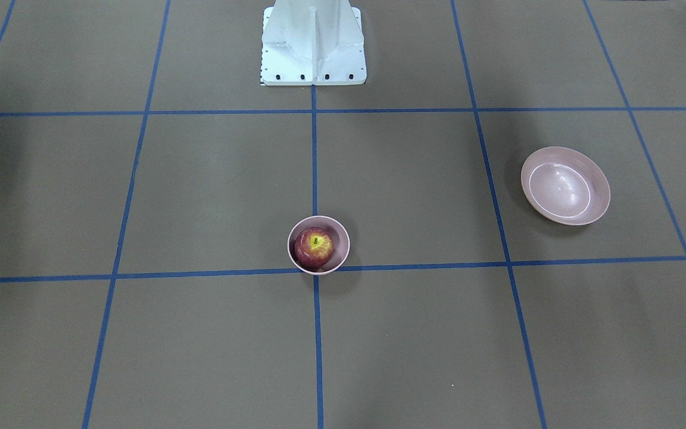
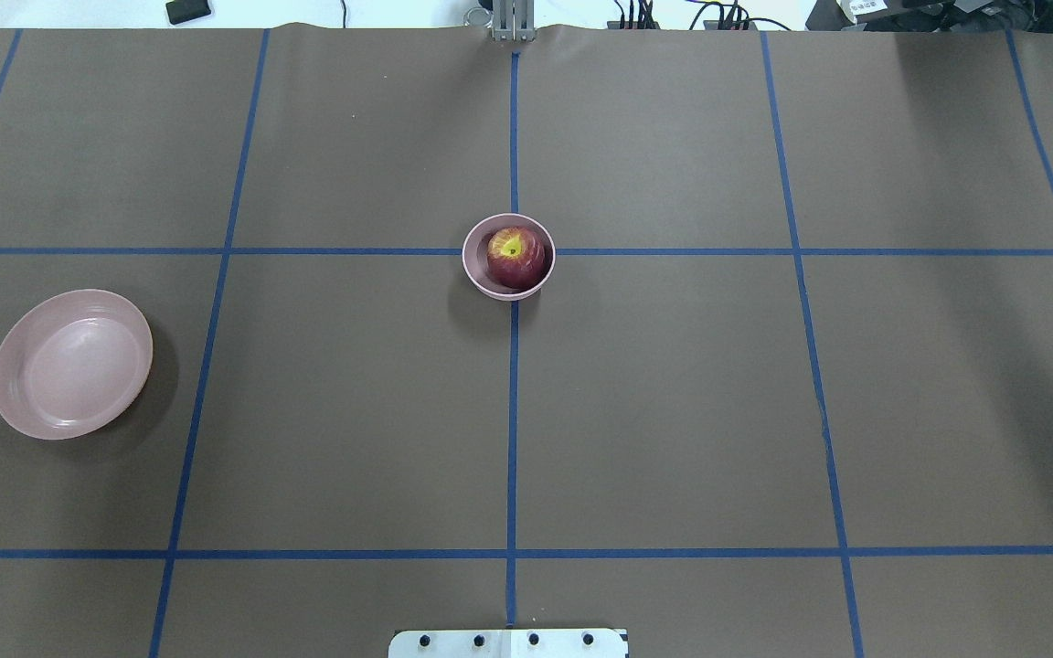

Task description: Move apple from plate to bowl

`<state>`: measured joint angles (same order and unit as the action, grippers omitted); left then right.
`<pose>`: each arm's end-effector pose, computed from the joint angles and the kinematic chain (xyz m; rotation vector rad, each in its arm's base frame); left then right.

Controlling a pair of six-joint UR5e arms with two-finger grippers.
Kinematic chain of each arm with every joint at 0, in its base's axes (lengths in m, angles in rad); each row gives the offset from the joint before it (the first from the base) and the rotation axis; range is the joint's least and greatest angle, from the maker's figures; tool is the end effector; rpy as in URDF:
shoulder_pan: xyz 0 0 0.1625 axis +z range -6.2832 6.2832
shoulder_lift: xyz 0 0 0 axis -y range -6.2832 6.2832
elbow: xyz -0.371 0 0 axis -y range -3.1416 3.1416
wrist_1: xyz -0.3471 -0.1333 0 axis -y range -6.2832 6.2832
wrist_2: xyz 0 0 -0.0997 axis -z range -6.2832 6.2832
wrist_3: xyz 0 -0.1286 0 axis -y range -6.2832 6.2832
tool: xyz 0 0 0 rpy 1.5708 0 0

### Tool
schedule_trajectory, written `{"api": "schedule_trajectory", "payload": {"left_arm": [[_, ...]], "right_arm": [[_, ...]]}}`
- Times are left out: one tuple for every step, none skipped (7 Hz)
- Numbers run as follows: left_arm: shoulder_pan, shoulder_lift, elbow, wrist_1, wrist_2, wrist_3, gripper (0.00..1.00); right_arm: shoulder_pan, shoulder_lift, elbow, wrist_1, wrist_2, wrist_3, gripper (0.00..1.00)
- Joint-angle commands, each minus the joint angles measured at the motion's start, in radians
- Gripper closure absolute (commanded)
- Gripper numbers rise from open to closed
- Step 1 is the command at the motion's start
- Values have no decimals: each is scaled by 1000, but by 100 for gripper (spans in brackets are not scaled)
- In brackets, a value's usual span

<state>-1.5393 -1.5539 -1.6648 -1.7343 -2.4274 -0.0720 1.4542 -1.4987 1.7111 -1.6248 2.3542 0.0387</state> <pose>-0.0217 -0.4576 0.5648 0.1812 0.8626 0.0652 -0.0134 -0.4805 0.5336 0.0892 -0.7915 -0.1358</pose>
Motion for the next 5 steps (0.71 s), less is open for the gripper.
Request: {"api": "schedule_trajectory", "payload": {"left_arm": [[-1,0,8,13,22,9,2],[-4,-3,-3,69,31,9,2],[-30,9,-3,71,27,2,2],[-48,18,-3,67,21,9,2],[-50,17,-19,65,-8,11,2]], "right_arm": [[0,-5,-25,3,-6,-14,0],[0,-26,-19,3,2,-35,0],[0,-35,-10,3,3,-36,0],[0,-34,-16,3,4,-36,0],[0,-32,-13,3,4,-34,0]]}}
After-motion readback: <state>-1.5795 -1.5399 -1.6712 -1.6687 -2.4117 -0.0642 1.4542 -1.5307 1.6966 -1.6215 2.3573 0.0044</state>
